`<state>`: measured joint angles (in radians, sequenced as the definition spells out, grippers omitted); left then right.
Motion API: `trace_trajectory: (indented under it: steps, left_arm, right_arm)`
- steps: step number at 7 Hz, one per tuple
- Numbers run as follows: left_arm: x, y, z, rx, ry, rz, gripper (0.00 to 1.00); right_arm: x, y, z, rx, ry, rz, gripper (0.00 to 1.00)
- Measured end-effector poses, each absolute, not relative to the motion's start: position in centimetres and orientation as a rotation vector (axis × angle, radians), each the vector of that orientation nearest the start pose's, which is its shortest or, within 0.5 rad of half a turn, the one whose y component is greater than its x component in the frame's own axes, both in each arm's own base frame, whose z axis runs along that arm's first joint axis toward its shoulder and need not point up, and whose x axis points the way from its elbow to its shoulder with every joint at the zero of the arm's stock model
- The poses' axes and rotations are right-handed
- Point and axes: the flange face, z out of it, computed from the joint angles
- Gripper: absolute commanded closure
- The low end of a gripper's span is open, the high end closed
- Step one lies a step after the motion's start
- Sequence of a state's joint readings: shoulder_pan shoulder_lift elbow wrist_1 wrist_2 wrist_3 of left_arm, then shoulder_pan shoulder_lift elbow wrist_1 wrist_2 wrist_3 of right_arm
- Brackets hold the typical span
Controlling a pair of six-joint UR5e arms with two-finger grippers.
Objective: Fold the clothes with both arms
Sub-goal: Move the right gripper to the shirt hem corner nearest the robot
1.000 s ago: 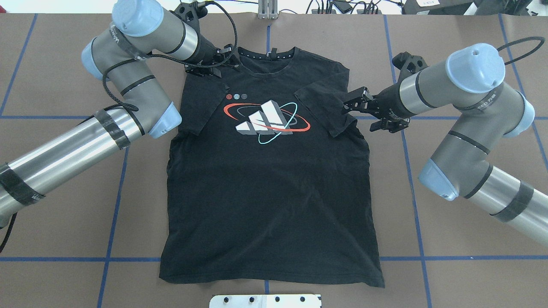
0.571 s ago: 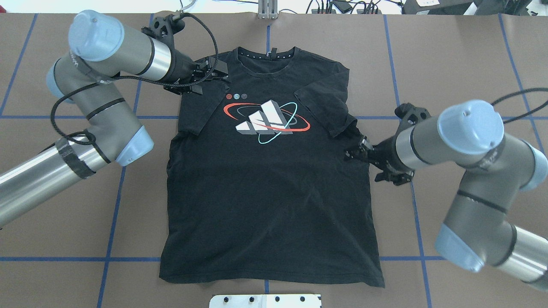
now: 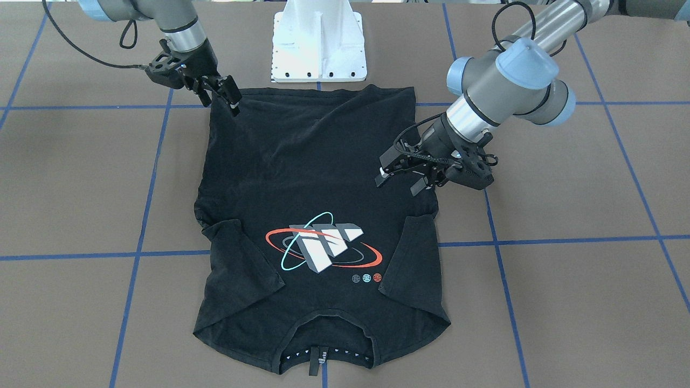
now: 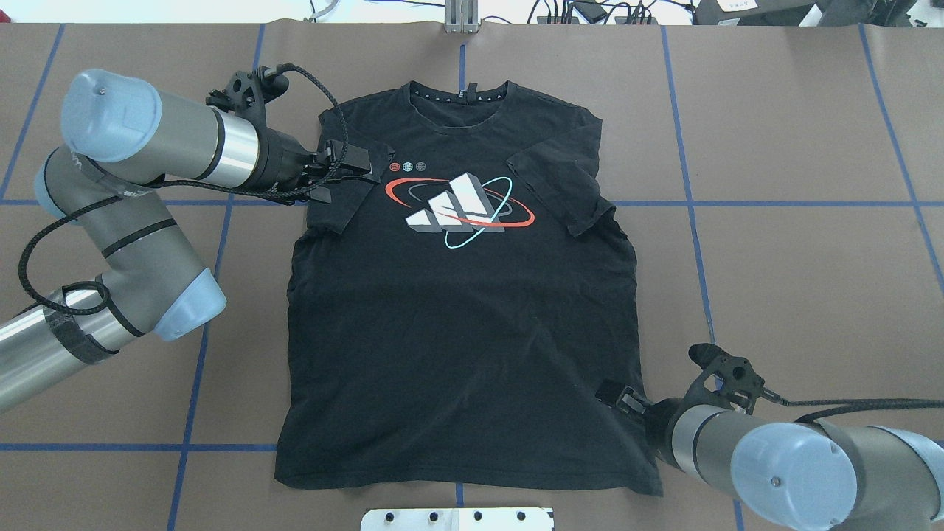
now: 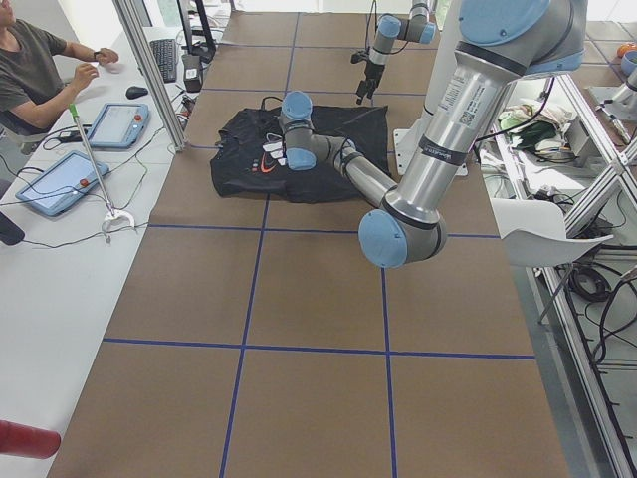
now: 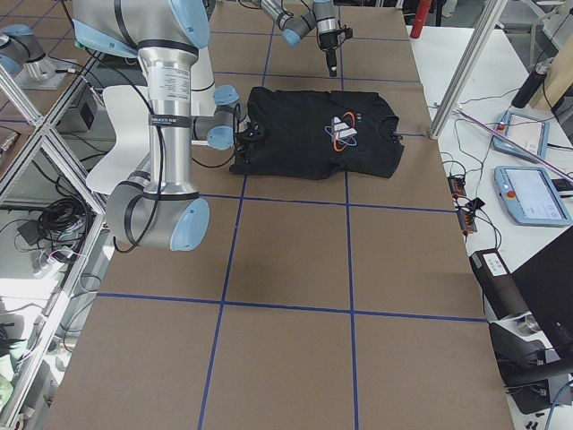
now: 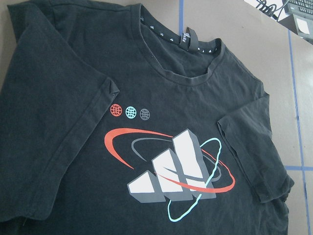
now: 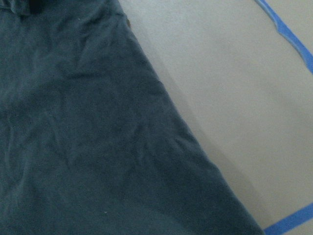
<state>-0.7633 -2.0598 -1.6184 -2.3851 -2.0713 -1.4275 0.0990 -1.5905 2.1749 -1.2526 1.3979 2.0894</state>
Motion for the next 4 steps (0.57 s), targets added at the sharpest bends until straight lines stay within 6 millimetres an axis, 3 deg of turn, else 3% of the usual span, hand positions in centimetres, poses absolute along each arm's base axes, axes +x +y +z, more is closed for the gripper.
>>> trace_trajectory:
  steps: [2, 4]
  left_arm:
    - [40.6, -50.6, 25.9, 0.198, 1.366, -0.181, 0.0]
    - [40.6, -50.5, 25.9, 0.193, 1.367, -0.187, 0.0]
  right_arm:
    - [-44.2, -16.1, 36.9, -0.035, -0.902, 0.644, 0.02]
    - [-44.4, -14.7, 37.8, -0.042, -0.882, 0.624, 0.06]
